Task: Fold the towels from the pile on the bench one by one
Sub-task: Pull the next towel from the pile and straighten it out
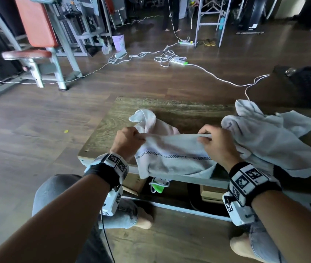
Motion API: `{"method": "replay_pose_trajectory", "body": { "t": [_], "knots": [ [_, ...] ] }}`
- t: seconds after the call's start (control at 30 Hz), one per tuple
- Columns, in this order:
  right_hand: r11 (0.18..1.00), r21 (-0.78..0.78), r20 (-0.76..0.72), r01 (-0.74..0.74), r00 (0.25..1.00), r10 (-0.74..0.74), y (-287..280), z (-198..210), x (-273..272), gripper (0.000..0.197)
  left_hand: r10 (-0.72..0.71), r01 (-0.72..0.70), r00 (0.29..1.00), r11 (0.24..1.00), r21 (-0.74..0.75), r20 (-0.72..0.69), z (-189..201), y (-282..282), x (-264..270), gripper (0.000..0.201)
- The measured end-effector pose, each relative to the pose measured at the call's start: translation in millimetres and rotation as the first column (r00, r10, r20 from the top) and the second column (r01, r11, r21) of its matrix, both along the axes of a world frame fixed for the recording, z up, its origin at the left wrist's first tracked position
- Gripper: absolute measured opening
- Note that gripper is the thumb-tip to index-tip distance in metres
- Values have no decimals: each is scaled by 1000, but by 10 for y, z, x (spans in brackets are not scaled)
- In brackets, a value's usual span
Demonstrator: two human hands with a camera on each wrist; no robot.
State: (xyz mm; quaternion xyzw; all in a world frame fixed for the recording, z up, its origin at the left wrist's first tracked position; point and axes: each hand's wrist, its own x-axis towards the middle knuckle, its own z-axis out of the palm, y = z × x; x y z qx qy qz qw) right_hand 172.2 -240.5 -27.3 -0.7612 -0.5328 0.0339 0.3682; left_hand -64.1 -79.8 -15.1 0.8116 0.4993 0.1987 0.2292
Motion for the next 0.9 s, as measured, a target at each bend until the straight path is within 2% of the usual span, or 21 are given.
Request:
{"method": "replay_pose_trajectory", "body": {
  "t": [0.07,0.13,0.2,0.23,0.27,0.33,0.4,0.5,0.57,0.63,0.7,0.77,0.9],
  "knots": [
    [999,-7,-20,-45,999,45,184,-17,-24,12,-25,25,1000,998,-57,6,-112,102,46,35],
    [987,5,-42,-164,986,164,372,-52,-56,15,-120,110,988,988,-107,-98,-268,193,90,47],
    [959,-39,-71,-281,958,278,538,-134,-79,19,-247,199,930,961,-194,-271,-373,248,160,34],
    [945,-106,-111,-309,948,298,604,-194,-87,18,-297,239,902,948,-211,-312,-398,259,205,28],
    [928,-196,-151,-318,944,292,653,-243,-97,16,-324,269,890,942,-202,-321,-410,282,252,28],
    [896,-318,-189,-309,947,260,728,-327,-96,11,-373,343,893,926,-155,-252,-388,333,355,36],
    [898,-336,-196,-285,953,229,803,-294,-59,7,-446,424,872,894,-146,-200,-339,443,483,38],
    [935,-261,-130,-241,968,213,984,-56,155,14,-502,490,849,865,-110,-168,-100,745,755,10],
    [976,-159,-47,-150,988,145,1167,186,379,6,-458,457,886,889,-27,-75,163,978,984,17],
    [998,-35,-5,-44,999,44,1374,422,645,7,-404,401,914,898,182,-20,399,1223,1233,30],
    [997,49,65,61,996,-65,1556,623,893,11,-314,290,949,909,298,36,611,1429,1439,19],
    [983,117,150,143,976,-160,1660,777,1098,12,-190,153,978,931,332,82,747,1630,1546,18],
    [930,165,168,328,920,-354,1598,958,1418,7,2,-51,987,952,303,159,895,1883,1502,25]
  ]
}}
